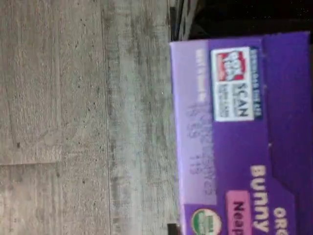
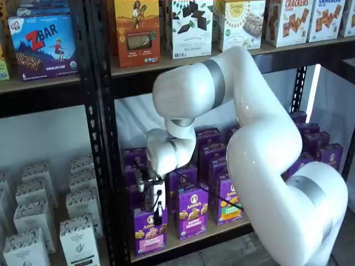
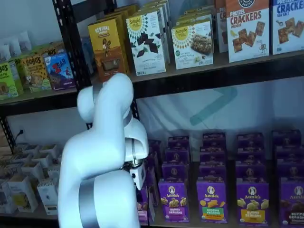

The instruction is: Pick up the purple box with a pink patch in the middle, on the bottom shelf, the first box from the left

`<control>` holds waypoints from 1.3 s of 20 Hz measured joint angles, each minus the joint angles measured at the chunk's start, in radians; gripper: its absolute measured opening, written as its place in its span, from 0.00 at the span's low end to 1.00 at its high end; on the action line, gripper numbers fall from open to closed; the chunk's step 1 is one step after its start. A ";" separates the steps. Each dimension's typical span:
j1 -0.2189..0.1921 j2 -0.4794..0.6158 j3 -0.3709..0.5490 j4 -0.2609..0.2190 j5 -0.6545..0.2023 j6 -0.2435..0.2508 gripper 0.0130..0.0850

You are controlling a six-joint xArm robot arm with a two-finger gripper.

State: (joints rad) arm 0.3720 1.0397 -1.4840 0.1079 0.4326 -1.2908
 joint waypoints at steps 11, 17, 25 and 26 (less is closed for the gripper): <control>-0.009 -0.058 0.086 -0.073 -0.029 0.057 0.33; -0.021 -0.156 0.229 -0.111 -0.085 0.079 0.33; -0.049 -0.325 0.452 -0.145 -0.163 0.083 0.33; -0.054 -0.350 0.482 -0.150 -0.173 0.082 0.33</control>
State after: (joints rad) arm 0.3178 0.6900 -1.0019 -0.0417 0.2594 -1.2086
